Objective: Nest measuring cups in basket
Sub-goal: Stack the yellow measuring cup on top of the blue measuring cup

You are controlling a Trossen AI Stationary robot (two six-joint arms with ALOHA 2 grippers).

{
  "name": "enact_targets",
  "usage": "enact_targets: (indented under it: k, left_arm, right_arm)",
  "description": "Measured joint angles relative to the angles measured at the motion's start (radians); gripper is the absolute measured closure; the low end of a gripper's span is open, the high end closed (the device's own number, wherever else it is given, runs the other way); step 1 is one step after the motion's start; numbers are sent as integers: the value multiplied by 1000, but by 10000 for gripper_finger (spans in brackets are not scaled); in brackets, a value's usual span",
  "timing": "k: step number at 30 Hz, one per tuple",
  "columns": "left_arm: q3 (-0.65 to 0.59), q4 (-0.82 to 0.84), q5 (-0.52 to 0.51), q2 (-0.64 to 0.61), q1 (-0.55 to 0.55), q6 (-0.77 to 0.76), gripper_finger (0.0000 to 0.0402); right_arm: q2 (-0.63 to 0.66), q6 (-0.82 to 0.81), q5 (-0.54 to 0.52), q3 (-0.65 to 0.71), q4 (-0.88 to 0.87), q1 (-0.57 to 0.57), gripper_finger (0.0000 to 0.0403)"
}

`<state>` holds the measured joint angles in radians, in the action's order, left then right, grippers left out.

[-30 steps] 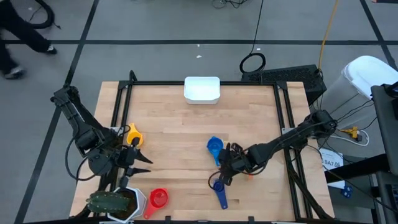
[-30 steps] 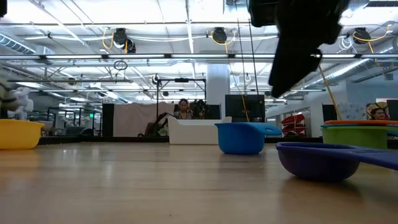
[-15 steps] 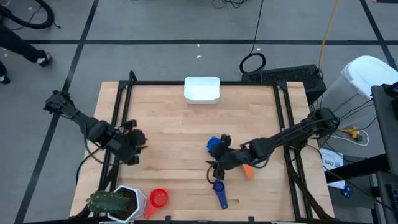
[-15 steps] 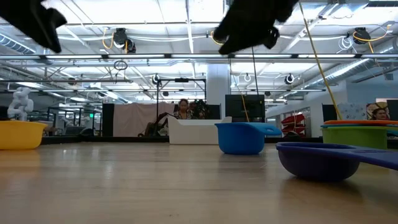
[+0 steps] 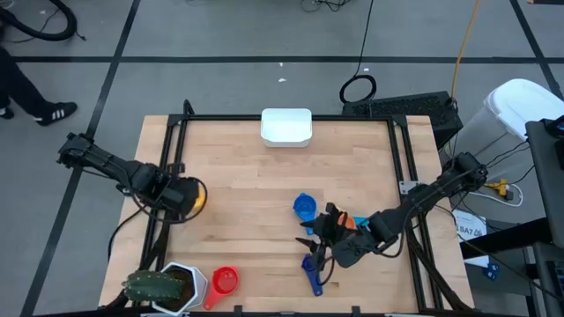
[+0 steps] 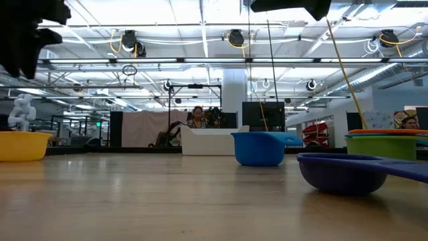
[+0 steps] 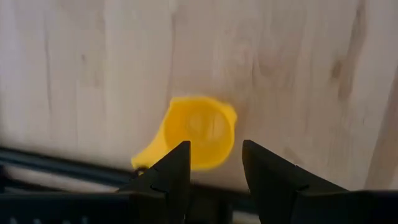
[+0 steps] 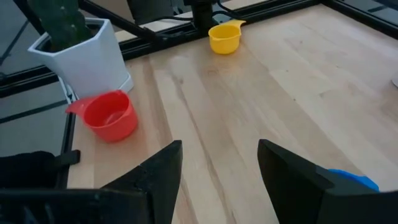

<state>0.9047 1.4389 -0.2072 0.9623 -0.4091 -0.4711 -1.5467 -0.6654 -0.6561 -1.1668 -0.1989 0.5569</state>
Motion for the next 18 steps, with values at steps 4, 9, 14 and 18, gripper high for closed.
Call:
enact_targets:
  k: [4,9,14,18]
  left_arm:
    - [0,24,40,0,0,41,252]
    - [-75,-56,117,0,-5,78,252]
    - [-140,-122,141,24,-40,96,252]
    - [-160,-132,125,47,-34,96,252]
  right_arm:
    - [0,9,-1,0,0,1,202]
    - [0,57,3,0,0,1,202]
    - [0,165,3,0,0,-11,202]
    - [0,252,2,0,0,-51,202]
